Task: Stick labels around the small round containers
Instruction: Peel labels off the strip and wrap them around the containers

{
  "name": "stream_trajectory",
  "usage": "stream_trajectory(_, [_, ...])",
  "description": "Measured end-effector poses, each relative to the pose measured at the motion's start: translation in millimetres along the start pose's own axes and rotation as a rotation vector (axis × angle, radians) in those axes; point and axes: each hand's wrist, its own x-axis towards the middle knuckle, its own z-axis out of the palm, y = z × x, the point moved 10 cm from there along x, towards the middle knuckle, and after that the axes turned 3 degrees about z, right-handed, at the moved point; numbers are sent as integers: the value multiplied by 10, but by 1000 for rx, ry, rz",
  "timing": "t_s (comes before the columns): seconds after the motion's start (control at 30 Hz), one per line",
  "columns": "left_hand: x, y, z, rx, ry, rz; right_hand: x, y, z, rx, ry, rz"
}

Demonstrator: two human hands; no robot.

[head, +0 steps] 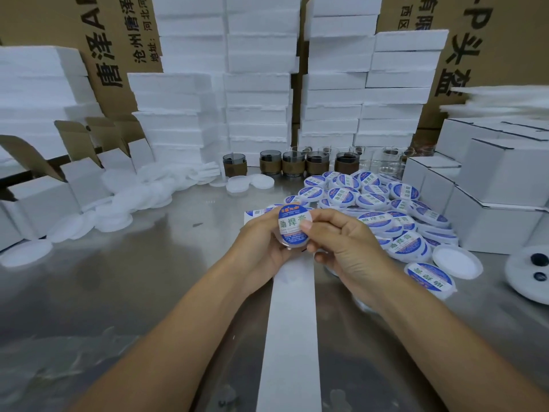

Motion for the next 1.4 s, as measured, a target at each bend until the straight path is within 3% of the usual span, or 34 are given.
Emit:
stream_trajectory(0.3, [0, -99, -35, -85, 32, -82, -26, -16, -159, -1, 194, -4])
stream_trajectory(0.57, [5, -107, -35, -95, 30, -80, -39, -2, -139, -96, 158, 39])
stream_trajectory(1.4, [47, -142, -59, -95, 36, -94, -60, 1, -345, -168, 387, 21])
